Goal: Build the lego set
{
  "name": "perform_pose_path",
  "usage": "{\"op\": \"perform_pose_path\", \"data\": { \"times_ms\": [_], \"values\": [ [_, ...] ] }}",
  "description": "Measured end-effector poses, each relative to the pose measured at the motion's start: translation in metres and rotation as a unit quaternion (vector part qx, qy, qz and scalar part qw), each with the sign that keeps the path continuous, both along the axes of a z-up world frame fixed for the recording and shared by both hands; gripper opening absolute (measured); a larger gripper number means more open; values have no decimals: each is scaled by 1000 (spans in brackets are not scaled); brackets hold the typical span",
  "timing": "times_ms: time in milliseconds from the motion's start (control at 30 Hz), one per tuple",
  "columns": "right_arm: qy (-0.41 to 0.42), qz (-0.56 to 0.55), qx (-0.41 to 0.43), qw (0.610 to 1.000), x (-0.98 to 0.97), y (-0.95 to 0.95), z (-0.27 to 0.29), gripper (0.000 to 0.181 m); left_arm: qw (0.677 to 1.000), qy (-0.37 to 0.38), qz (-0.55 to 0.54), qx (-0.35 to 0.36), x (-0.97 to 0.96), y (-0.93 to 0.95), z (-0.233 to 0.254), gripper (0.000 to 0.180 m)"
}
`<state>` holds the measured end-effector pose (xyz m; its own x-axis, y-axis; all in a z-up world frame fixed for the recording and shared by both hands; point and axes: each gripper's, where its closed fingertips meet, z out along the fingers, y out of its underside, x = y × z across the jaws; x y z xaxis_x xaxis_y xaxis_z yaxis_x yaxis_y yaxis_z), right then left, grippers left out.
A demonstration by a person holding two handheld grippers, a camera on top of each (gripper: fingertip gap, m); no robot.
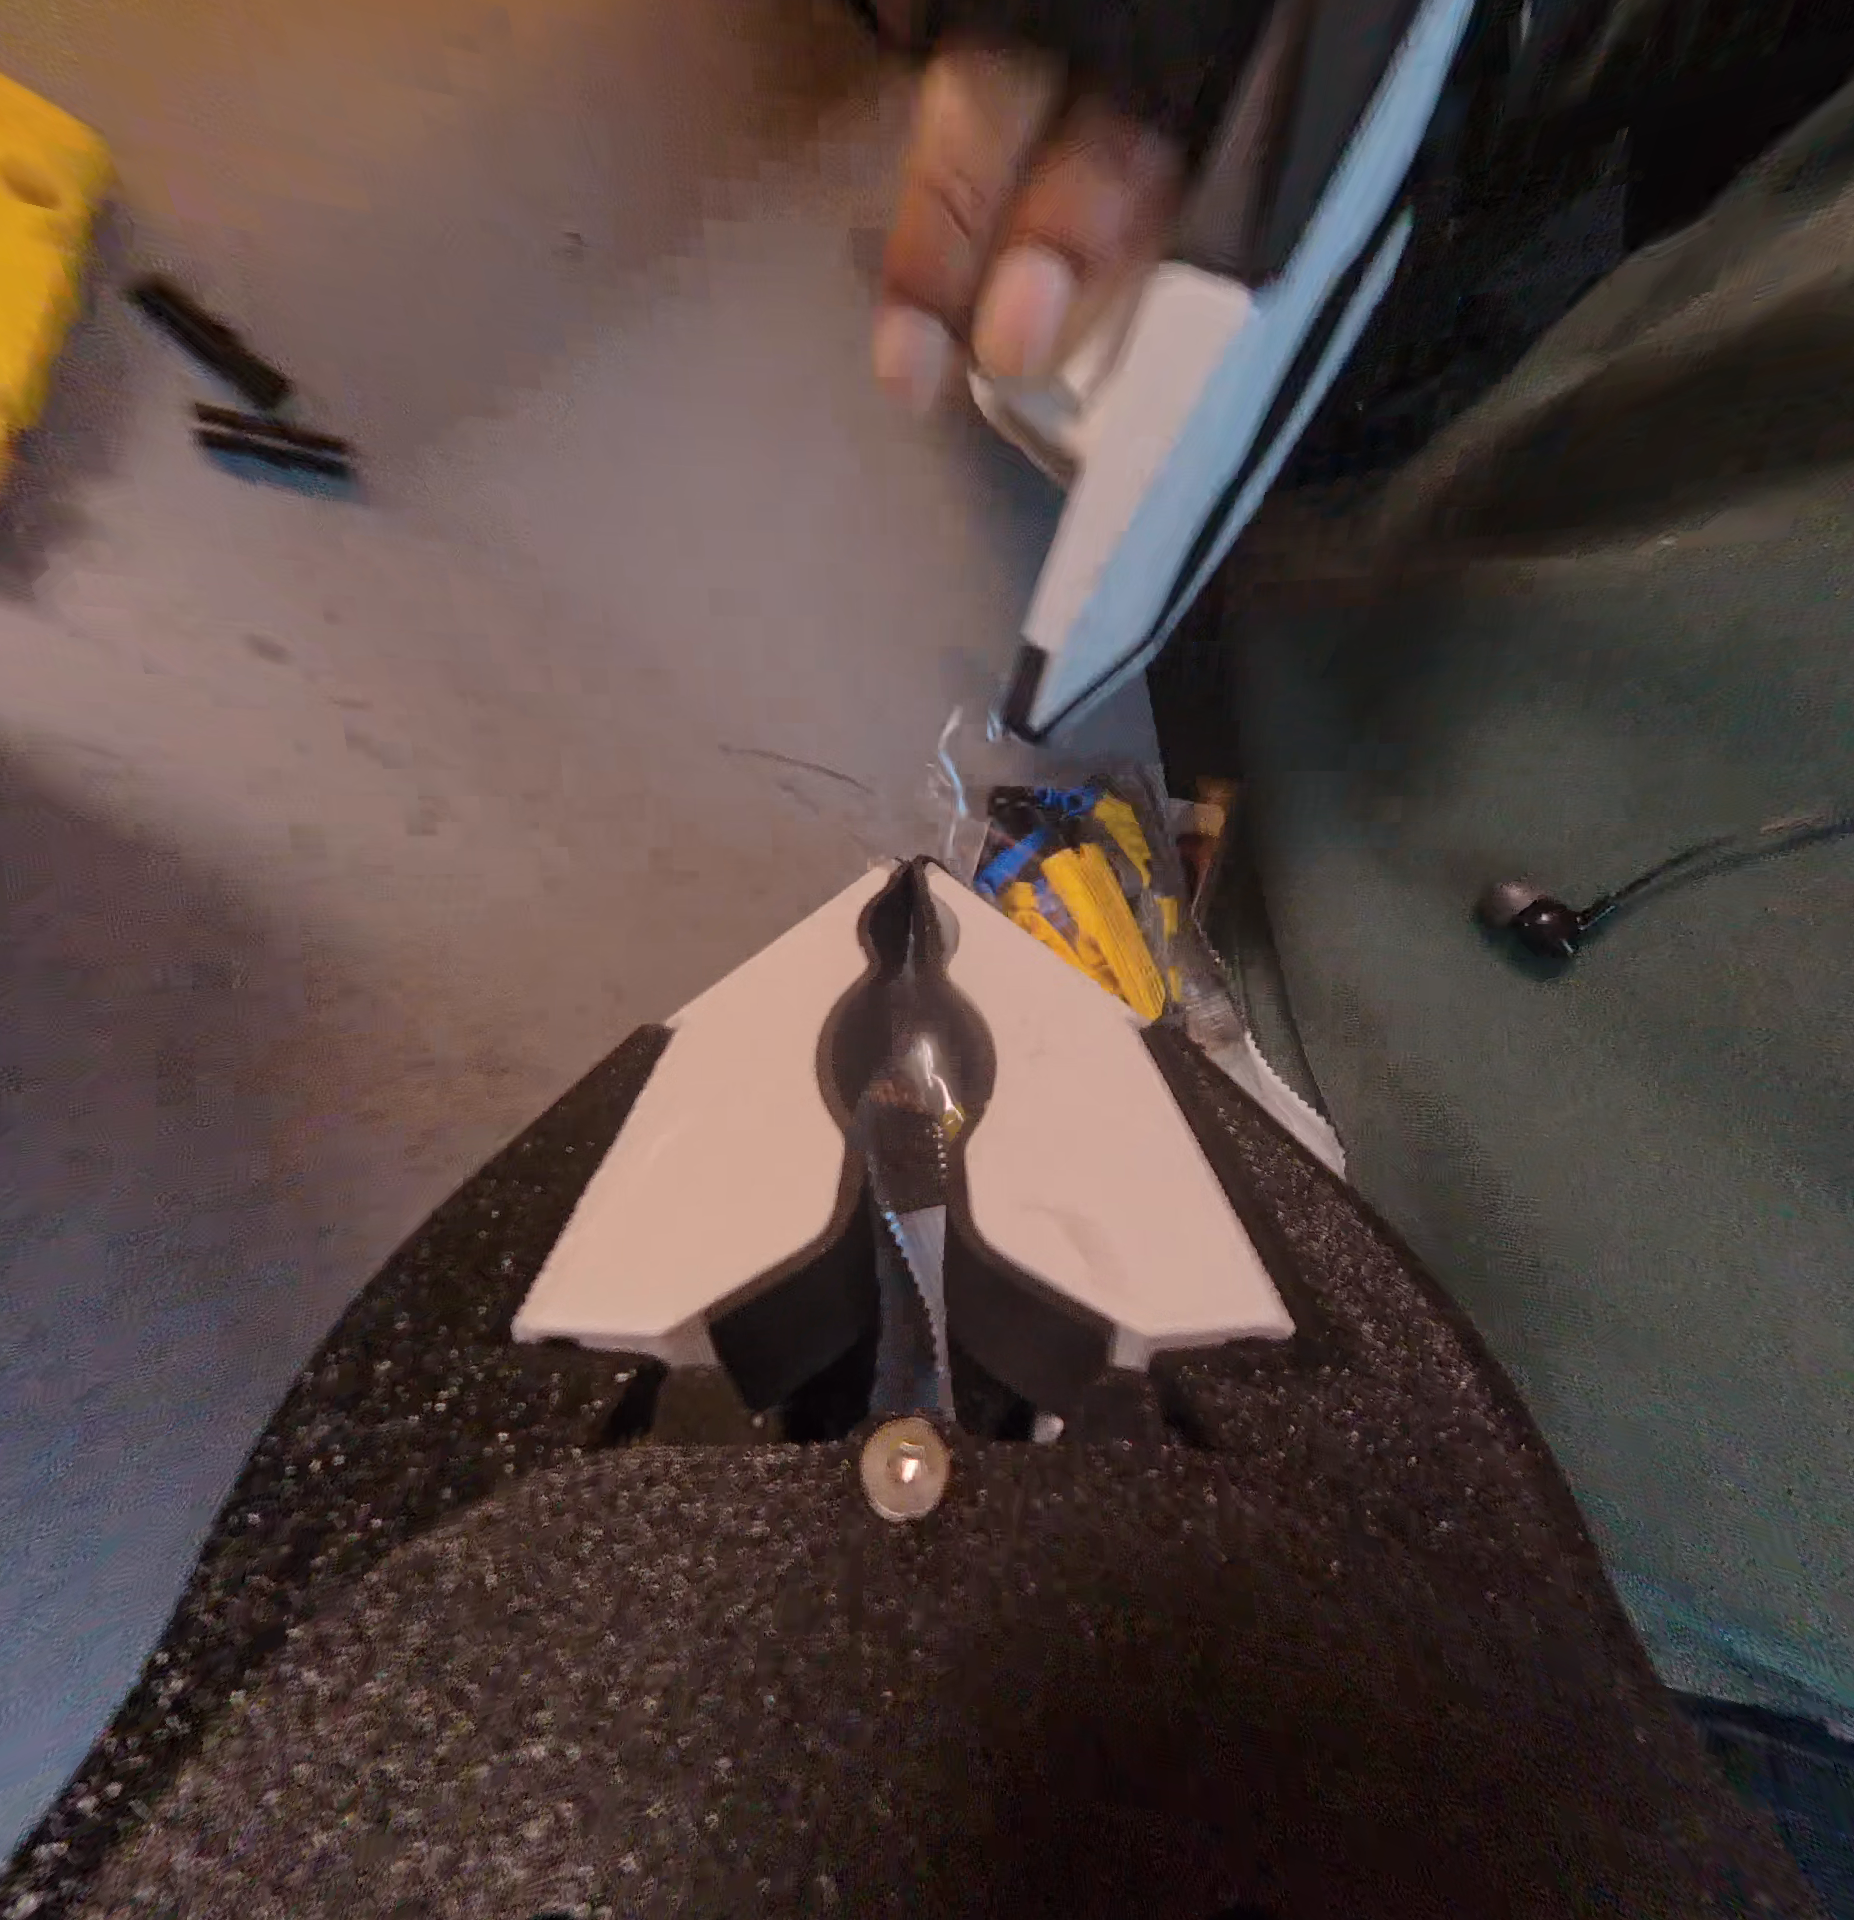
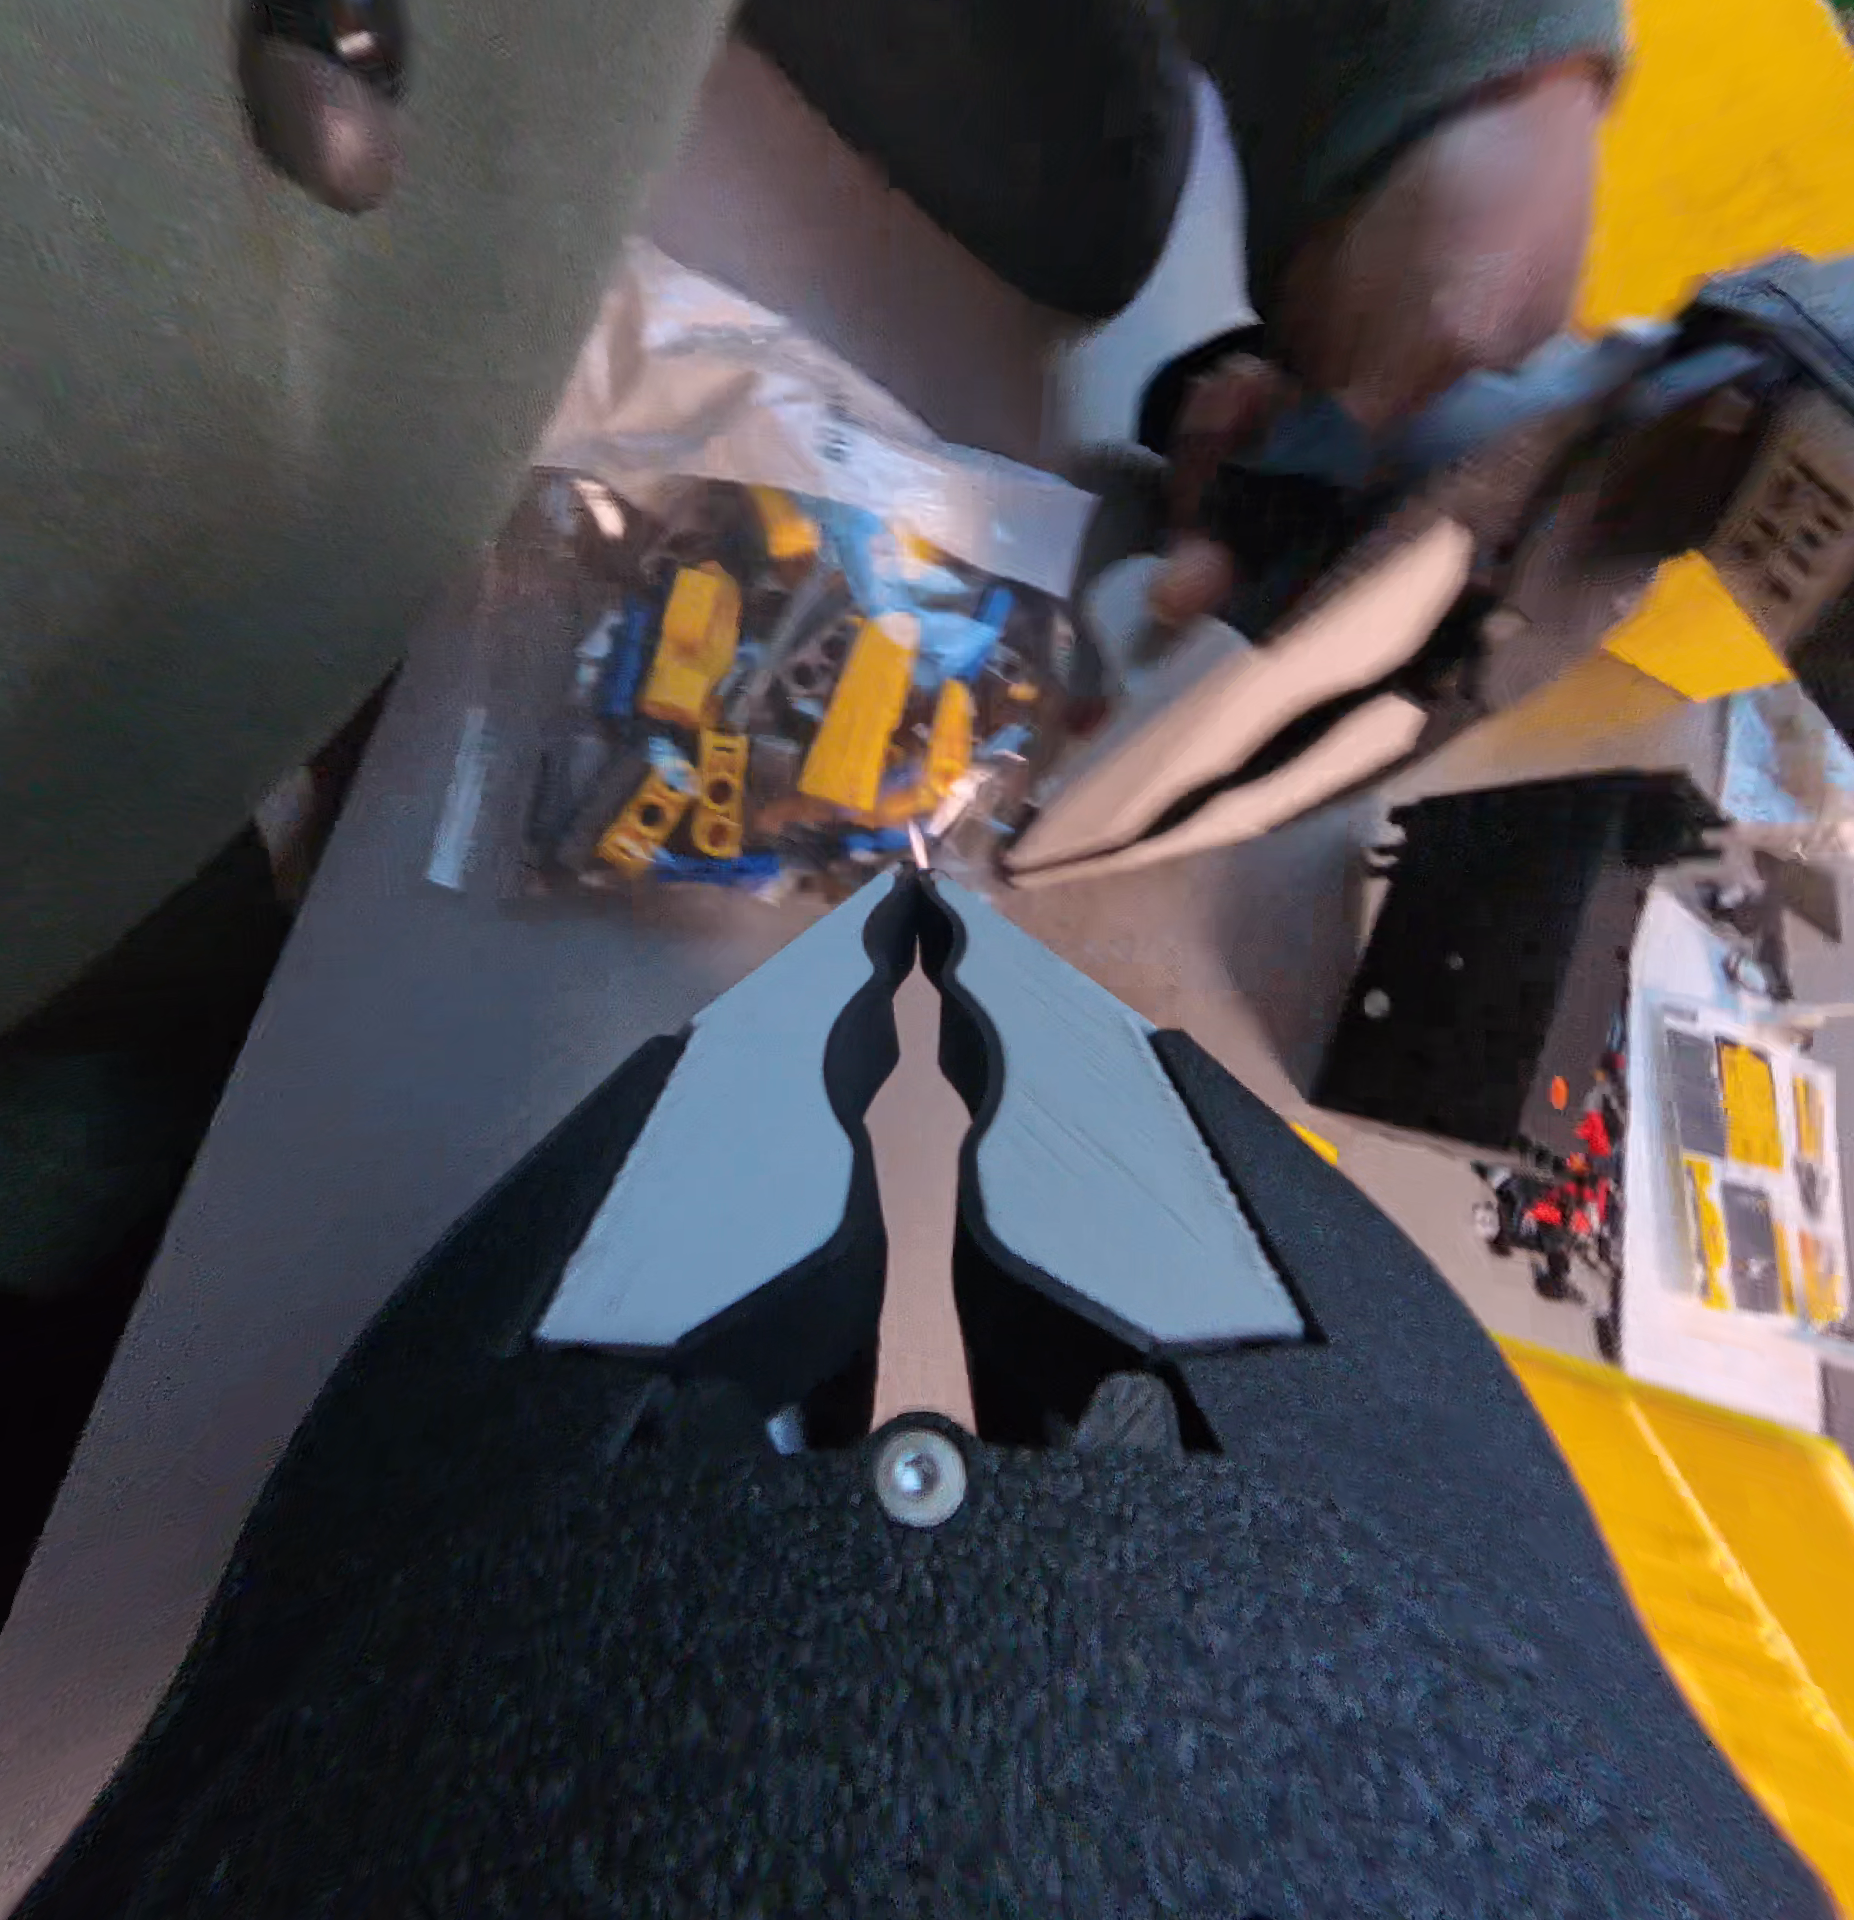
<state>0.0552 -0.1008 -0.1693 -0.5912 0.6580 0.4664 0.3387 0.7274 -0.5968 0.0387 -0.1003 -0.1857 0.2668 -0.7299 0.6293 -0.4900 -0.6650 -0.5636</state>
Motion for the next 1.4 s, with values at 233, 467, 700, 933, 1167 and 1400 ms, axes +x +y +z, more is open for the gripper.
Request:
{"op": "perform_pose_path", "data": {
  "times_ms": [233, 467, 700, 933, 1167, 1400],
  "values": [
    [5, -44, -105, 993, 1, 14, 17, 0, 999, -17, 23, 39, 5, 6, 9, 0],
    [40, -90, -194, 976, -2, 23, 41, 0, 991, -80, 52, 95, 0, 15, 46, 0],
    [31, -134, -347, 928, 8, 27, 63, 52, 963, -150, 88, 205, -11, 19, 103, 0],
    [-37, -180, -294, 938, 17, 26, 22, 27, 917, -230, 156, 288, -28, 21, 137, 0],
    [5, -187, -216, 958, 15, 48, 87, 4, 890, -257, 210, 313, -55, 9, 140, 0],
    [-63, -201, -187, 959, 11, 47, 44, 10, 923, -137, 200, 300, -54, 5, 88, 0]
  ]
}}
